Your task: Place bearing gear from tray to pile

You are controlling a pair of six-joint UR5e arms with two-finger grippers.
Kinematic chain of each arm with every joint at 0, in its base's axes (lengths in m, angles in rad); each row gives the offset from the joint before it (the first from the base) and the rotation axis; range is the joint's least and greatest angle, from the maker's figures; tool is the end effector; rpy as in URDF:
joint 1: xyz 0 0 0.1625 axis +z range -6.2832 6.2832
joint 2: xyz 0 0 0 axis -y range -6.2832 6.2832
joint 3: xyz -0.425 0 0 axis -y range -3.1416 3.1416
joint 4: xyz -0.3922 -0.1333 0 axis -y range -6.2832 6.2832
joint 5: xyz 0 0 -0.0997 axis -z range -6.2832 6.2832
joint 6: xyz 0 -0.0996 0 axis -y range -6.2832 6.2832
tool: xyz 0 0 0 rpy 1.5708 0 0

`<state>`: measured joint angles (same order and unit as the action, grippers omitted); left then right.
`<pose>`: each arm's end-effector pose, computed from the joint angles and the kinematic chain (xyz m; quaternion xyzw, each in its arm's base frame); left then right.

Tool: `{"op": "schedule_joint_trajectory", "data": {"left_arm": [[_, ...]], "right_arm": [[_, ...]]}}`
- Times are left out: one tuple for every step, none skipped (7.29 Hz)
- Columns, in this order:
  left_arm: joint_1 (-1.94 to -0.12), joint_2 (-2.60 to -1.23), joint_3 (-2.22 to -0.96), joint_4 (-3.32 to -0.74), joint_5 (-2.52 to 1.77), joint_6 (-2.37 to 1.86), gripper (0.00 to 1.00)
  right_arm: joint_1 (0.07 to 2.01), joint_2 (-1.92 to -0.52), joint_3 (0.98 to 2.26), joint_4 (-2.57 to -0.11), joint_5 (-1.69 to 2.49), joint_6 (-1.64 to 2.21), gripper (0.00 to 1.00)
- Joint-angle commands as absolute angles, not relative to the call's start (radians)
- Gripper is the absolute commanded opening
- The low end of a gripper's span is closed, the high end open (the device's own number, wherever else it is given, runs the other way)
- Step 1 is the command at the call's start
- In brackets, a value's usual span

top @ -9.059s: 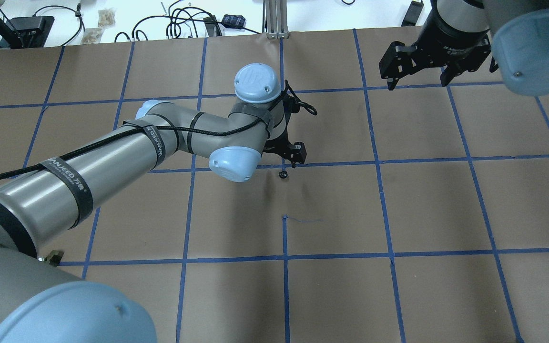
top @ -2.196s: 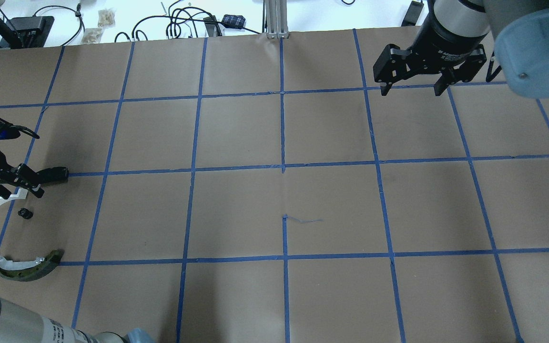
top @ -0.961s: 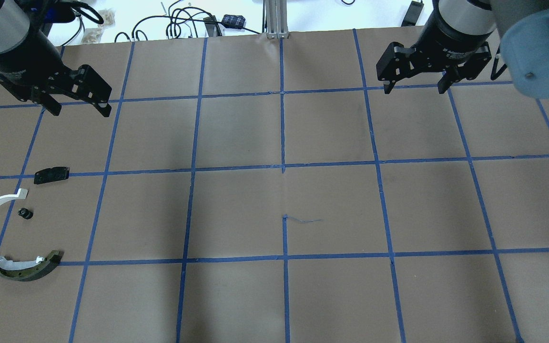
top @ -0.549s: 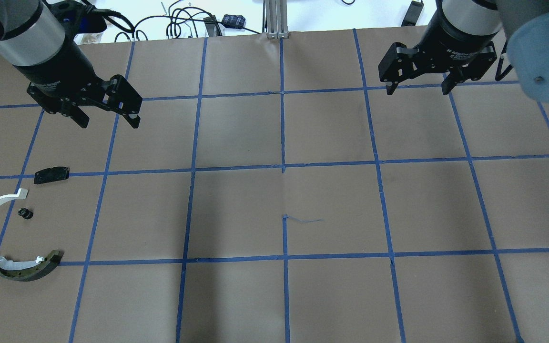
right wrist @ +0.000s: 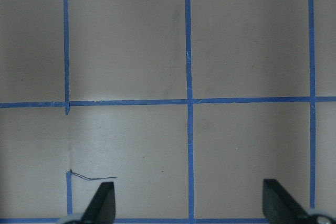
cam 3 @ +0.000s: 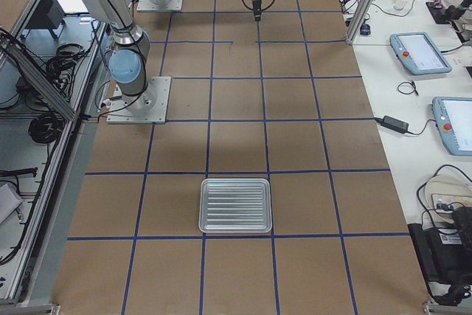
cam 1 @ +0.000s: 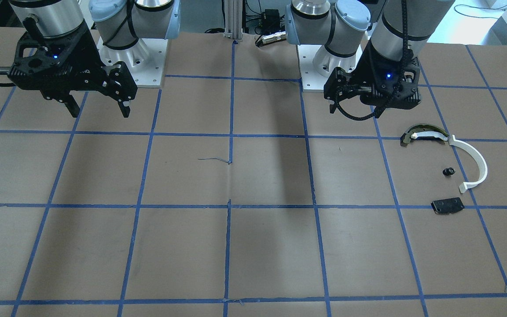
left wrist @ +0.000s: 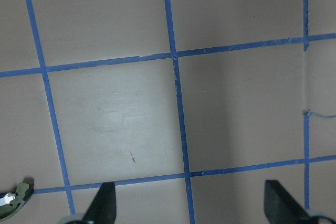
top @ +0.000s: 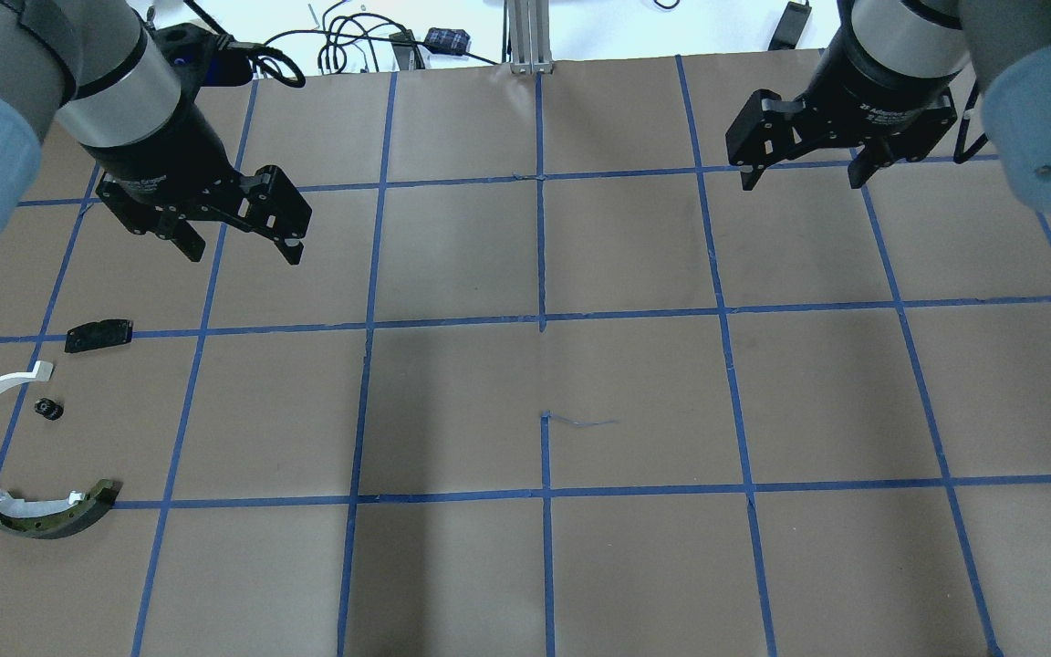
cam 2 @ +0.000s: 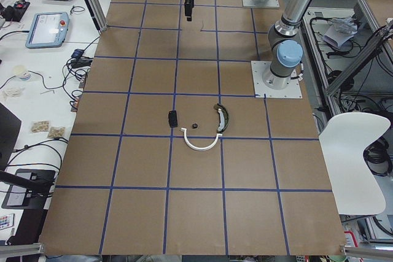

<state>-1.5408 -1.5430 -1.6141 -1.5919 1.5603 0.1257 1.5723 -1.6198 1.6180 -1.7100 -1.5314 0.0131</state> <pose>-0.1200 -0.4801 0.4781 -0.0477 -0.9987 -0.0178 0.0067 0.1380 -0.4839 0.5032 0.0044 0.9973 -0.0703 0.0202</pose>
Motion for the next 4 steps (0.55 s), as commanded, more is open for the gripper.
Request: {"op": "schedule_joint_trajectory", "data": {"left_arm": [[-1.531,-1.539,-1.618,-1.591,1.562,0.133,1.00],[-1.514,-1.539,-1.618,-1.591,1.562,0.135,1.00],[-1.494,-1.540,-1.615,-1.591,1.562,0.133,1.00],[-1.494,-1.539,-1.617,-1.592,1.562,0.132,1.00]], "right_arm": [[1.574,-1.621,1.618,-1.710,-1.528,0.012,1.00],[1.574,-1.623,1.615,-1.709,-1.528,0.012,1.00],[1.574,-1.623,1.618,-1.709,-1.528,0.012,1.00],[1.581,-1.624,1.620,-1.709,-1.528,0.012,1.00]]}}
